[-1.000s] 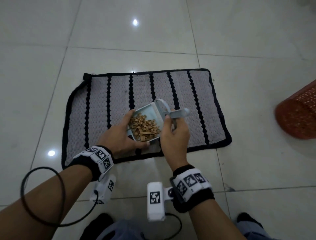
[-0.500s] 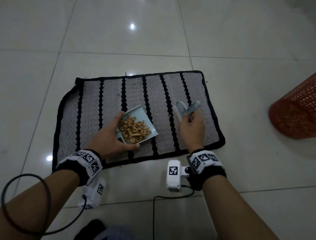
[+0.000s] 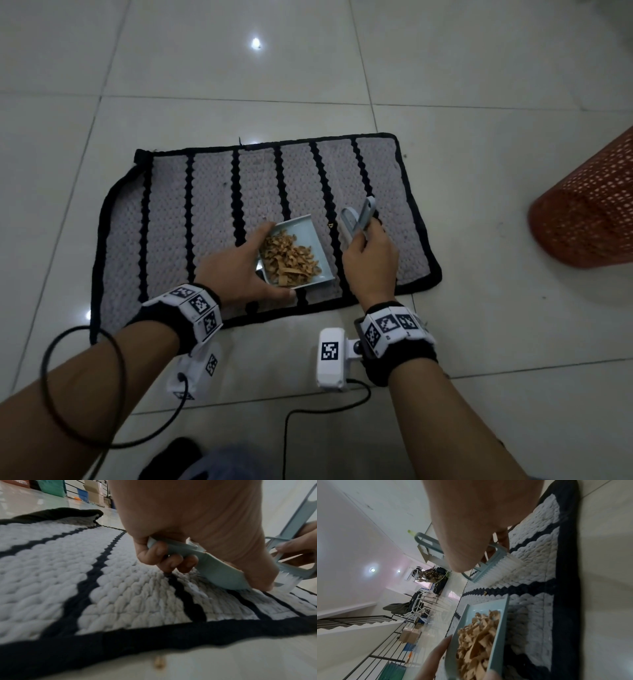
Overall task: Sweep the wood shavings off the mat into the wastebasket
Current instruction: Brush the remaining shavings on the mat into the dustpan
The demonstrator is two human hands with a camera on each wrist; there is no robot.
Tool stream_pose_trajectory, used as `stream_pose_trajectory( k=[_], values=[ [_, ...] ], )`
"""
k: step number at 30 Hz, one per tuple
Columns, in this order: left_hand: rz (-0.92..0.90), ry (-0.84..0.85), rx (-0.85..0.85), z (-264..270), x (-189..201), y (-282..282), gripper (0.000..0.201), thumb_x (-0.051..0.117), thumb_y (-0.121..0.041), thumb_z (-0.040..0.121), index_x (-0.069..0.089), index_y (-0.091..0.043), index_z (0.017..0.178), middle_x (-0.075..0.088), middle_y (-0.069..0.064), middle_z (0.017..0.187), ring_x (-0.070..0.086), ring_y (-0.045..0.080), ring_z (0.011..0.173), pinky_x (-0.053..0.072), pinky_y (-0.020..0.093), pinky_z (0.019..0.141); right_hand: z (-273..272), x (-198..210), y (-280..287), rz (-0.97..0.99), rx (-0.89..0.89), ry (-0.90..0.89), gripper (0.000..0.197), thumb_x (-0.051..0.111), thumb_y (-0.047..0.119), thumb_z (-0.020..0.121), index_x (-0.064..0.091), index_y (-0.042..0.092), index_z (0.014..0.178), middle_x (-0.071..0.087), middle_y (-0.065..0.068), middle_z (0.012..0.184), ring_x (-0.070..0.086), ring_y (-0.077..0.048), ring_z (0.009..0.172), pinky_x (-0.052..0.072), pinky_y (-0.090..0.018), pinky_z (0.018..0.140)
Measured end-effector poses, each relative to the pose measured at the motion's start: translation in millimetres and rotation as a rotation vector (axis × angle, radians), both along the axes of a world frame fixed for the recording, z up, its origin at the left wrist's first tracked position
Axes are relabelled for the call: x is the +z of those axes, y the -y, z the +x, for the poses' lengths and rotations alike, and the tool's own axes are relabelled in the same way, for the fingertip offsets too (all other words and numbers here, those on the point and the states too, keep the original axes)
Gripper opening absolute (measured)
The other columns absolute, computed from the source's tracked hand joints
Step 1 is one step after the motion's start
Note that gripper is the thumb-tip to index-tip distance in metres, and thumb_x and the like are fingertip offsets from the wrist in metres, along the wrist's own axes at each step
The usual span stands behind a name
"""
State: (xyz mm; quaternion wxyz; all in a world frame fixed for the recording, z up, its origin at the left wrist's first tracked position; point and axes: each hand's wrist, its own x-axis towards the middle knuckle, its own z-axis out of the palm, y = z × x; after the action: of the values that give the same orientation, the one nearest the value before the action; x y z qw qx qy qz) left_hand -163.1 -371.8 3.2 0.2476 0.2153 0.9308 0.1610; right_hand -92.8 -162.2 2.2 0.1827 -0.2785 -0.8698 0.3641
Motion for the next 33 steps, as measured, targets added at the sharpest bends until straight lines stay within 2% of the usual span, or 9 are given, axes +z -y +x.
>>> stream_pose_trajectory(
  k=[3,8,12,17,23,27,30,33],
  values=[
    [-0.006,0.011,-0.014,-5.8,-3.9,-10.8,0.122,0.066,-0.089,0.048,0.003,-0.049,0.145,0.061,-0.001,0.13,0.067,0.026,0.094,0.056,0.04,0.084,-2.2,2.4,-1.8,0.002,0.043,0.017,0.016,0.047,0.013,0.096,0.062,0.013,0.1,0.062,-0.004,0.078,0.057,-0.02,0.07,0.041,-0.028,0.059],
    [-0.039,0.035,0.0,-10.1,-9.5,-18.7,0.125,0.068,-0.086,0.048,0.004,-0.047,0.148,0.06,0.002,0.133,0.065,0.027,0.102,0.054,0.038,0.088,-4.2,2.7,1.6,0.028,0.072,0.04,0.01,0.047,0.013,0.095,0.054,0.016,0.088,0.055,-0.003,0.073,0.052,-0.02,0.065,0.028,-0.024,0.051],
    [-0.034,0.03,0.011,-11.2,-9.4,-22.2,0.123,0.073,-0.081,0.049,0.01,-0.044,0.148,0.061,0.001,0.131,0.064,0.026,0.101,0.054,0.037,0.087,-6.1,6.7,5.5,0.024,0.091,0.071,0.009,0.049,0.012,0.094,0.056,0.016,0.089,0.056,0.0,0.072,0.053,-0.019,0.065,0.033,-0.024,0.055],
    [-0.047,0.003,0.009,-9.4,-8.9,-22.1,0.122,0.072,-0.081,0.051,0.009,-0.044,0.149,0.061,0.0,0.131,0.065,0.026,0.1,0.053,0.035,0.086,0.9,12.8,6.3,-0.033,0.133,0.088,0.012,0.051,0.008,0.089,0.055,0.019,0.086,0.057,0.003,0.075,0.052,-0.015,0.067,0.029,-0.021,0.05],
    [-0.028,-0.018,0.013,-5.6,-10.3,-19.8,0.122,0.069,-0.084,0.053,0.007,-0.043,0.15,0.064,0.003,0.125,0.067,0.026,0.093,0.055,0.033,0.081,4.6,12.4,4.6,-0.035,0.102,0.018,0.016,0.049,0.007,0.09,0.061,0.014,0.098,0.061,-0.003,0.078,0.055,-0.02,0.07,0.042,-0.029,0.057],
    [0.072,-0.02,0.067,-4.3,-12.8,-13.7,0.121,0.072,-0.081,0.054,0.007,-0.044,0.149,0.063,-0.001,0.127,0.067,0.024,0.096,0.053,0.031,0.081,-7.9,25.2,-2.1,-0.043,0.09,-0.042,0.013,0.05,0.009,0.092,0.061,0.012,0.098,0.062,-0.003,0.079,0.055,-0.019,0.071,0.036,-0.026,0.057],
    [0.184,-0.013,0.137,-7.8,-10.2,-4.0,0.12,0.075,-0.078,0.054,0.009,-0.047,0.149,0.059,-0.005,0.133,0.065,0.023,0.102,0.054,0.032,0.086,-33.2,43.0,-13.1,-0.101,0.227,-0.009,0.013,0.05,0.01,0.095,0.062,0.013,0.1,0.061,0.004,0.079,0.053,-0.01,0.067,0.037,-0.017,0.052],
    [0.268,-0.01,0.21,-15.7,-4.1,8.2,0.12,0.077,-0.078,0.052,0.013,-0.048,0.149,0.055,-0.008,0.138,0.063,0.02,0.108,0.053,0.032,0.09,-70.6,72.2,-33.2,-0.075,0.55,0.103,0.015,0.05,0.014,0.098,0.063,0.018,0.105,0.059,0.013,0.081,0.05,0.0,0.068,0.036,-0.016,0.057]
  ],
)
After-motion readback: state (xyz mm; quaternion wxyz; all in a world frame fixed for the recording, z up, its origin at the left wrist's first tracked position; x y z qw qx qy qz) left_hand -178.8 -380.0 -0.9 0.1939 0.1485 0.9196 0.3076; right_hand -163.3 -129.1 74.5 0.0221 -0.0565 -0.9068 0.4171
